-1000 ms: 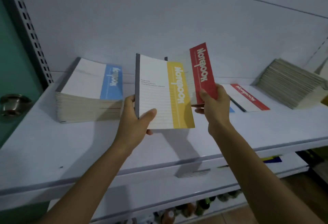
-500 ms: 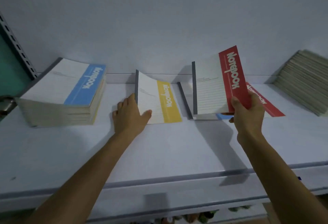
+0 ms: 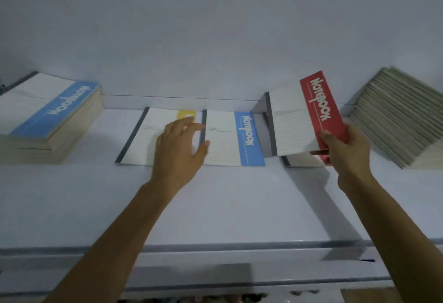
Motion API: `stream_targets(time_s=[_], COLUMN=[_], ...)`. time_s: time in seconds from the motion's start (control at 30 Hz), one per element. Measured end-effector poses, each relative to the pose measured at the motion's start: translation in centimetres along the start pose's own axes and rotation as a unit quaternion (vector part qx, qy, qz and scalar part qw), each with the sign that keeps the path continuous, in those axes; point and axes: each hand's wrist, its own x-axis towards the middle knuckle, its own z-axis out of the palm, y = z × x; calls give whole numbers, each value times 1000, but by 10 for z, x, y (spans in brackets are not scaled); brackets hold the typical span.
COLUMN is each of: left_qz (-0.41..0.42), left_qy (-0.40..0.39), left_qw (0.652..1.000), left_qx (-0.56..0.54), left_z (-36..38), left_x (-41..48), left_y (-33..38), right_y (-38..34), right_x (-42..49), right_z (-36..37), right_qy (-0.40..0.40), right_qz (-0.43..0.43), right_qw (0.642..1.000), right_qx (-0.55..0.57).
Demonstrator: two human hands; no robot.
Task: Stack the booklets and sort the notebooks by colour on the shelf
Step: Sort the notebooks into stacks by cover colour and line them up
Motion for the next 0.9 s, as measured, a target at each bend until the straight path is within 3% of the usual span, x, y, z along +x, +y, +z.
stream_targets(time_s=[0.07,0.13,0.2,0.3,0.4,0.67,0.9], left_qz=[16,-8,-13,6,10,0,5], left_qy=[-37,-114,-189,-214,-210,-194,-185], left_qw=[999,993,977,971,972,976,978], left_qx=[-1,40,92,108,105,93,98], left_z=[21,46,67,75,74,74,75], left_x=[-1,-6,-12,-14,-12,-13,-11], left_y=[34,57,66,65,61,60,62], right_y=[5,18,33,44,53,59,57], right_x=[10,15,19,23,25,26,22], right_z=[-14,-24,-31,-31,-27,-33,-25], right_qy=[-28,-42,-44,-30,-39,-44,-111], right_qz=[4,-39,-102,-134,-175,-168,-230], right_qw=[999,985,926,873,855,897,867], right_qx=[-29,-163,-360,-467,-487,-407,-428])
